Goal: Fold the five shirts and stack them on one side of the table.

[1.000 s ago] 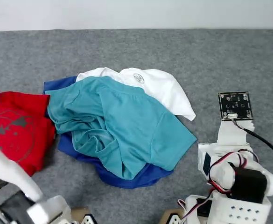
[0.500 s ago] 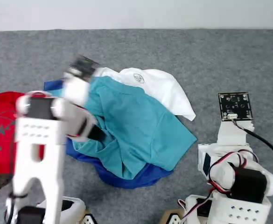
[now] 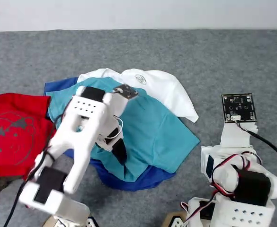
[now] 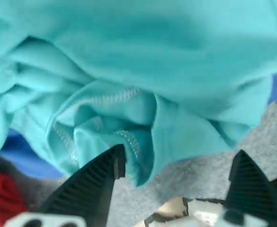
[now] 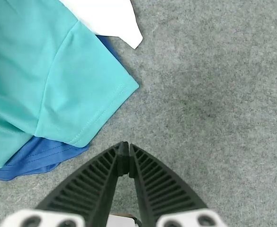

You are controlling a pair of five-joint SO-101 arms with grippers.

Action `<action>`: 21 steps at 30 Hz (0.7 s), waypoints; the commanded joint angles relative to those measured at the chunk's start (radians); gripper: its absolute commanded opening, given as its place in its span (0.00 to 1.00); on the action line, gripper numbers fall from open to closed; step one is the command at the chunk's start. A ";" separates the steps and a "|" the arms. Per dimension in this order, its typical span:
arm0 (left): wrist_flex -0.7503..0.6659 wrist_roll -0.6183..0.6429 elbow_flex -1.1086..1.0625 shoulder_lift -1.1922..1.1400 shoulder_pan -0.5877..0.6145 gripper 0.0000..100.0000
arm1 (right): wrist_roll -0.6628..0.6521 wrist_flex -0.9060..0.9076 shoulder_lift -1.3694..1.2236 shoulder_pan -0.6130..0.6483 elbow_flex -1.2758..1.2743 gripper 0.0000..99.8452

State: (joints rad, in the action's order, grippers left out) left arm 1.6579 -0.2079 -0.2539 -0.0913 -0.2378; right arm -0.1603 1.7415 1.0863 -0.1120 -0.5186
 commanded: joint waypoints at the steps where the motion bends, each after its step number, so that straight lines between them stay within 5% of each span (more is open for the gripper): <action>1: -0.061 0.009 0.001 -0.074 -0.003 0.35 | -0.009 0.015 0.007 -0.005 0.055 0.01; 9: -0.077 0.012 0.001 -0.307 -0.003 0.33 | -0.009 0.015 0.007 -0.005 0.055 0.01; 18: -0.153 0.005 0.002 -0.353 -0.002 0.02 | -0.009 0.015 0.007 -0.005 0.055 0.01; 21: -0.149 0.012 0.001 -0.281 0.029 0.01 | -0.009 0.015 0.007 -0.005 0.057 0.01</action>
State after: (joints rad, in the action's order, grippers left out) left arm 1.5505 -0.2018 -0.2447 -0.4120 -0.2424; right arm -0.1603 1.7415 1.0879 -0.1120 -0.5186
